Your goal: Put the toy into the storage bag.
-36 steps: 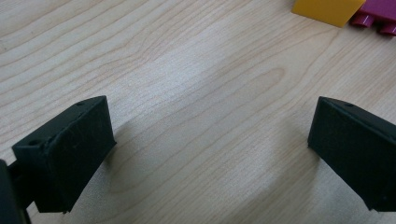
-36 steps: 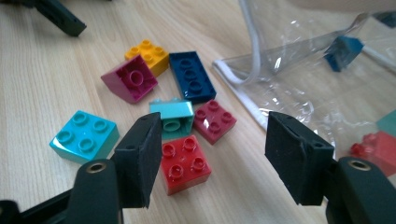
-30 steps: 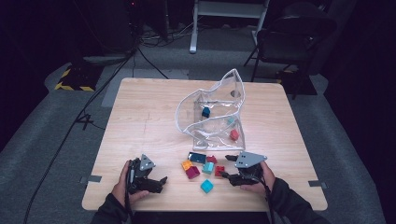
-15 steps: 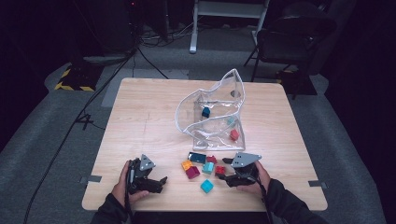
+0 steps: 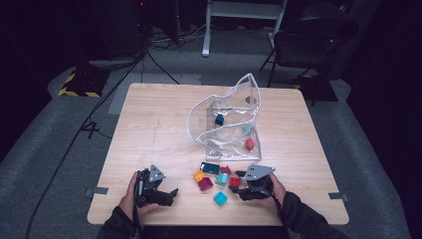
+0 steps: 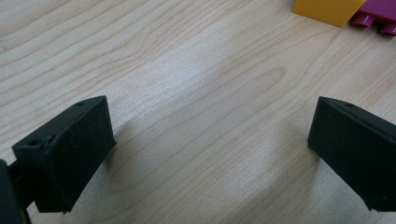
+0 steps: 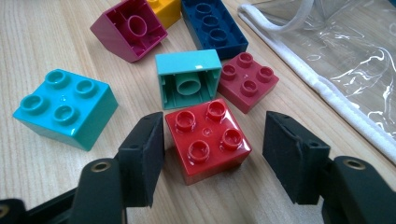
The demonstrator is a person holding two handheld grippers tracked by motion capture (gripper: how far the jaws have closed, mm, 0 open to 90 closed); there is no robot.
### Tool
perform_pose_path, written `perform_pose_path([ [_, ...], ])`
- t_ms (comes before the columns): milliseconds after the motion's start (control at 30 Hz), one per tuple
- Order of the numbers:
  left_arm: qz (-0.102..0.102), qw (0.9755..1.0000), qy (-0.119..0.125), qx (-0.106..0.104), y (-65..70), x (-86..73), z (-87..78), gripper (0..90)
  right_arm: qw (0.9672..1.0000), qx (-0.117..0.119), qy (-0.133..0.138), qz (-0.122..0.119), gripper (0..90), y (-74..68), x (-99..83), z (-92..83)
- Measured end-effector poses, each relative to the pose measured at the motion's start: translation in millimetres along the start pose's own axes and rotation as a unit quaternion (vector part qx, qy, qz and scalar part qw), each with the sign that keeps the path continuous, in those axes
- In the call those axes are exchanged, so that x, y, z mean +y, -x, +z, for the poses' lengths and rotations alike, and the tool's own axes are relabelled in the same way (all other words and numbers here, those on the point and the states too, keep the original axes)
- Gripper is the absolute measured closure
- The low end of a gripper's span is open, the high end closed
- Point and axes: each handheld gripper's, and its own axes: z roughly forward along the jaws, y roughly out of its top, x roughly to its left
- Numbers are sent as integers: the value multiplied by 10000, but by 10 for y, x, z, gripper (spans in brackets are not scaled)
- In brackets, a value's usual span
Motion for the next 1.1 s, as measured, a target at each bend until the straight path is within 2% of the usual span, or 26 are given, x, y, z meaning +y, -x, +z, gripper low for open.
perform_pose_path([
  [400, -6, 10000, 5, -1, 1, 0, 1, 6, 9999, 26, 71, -95, 582, -22, -12, -21],
  [500, 0, 10000, 1, 0, 0, 0, 0, 6, 9999, 85, 103, -94, 589, -13, -12, -38],
  [733, -1, 10000, 0, 0, 0, 0, 0, 5, 9998, 49, 208, -60, 590, 19, -2, -115],
  [1100, -4, 10000, 3, -2, 0, 0, 1, 6, 9974, -212, 690, 67, 591, 144, 78, -440],
])
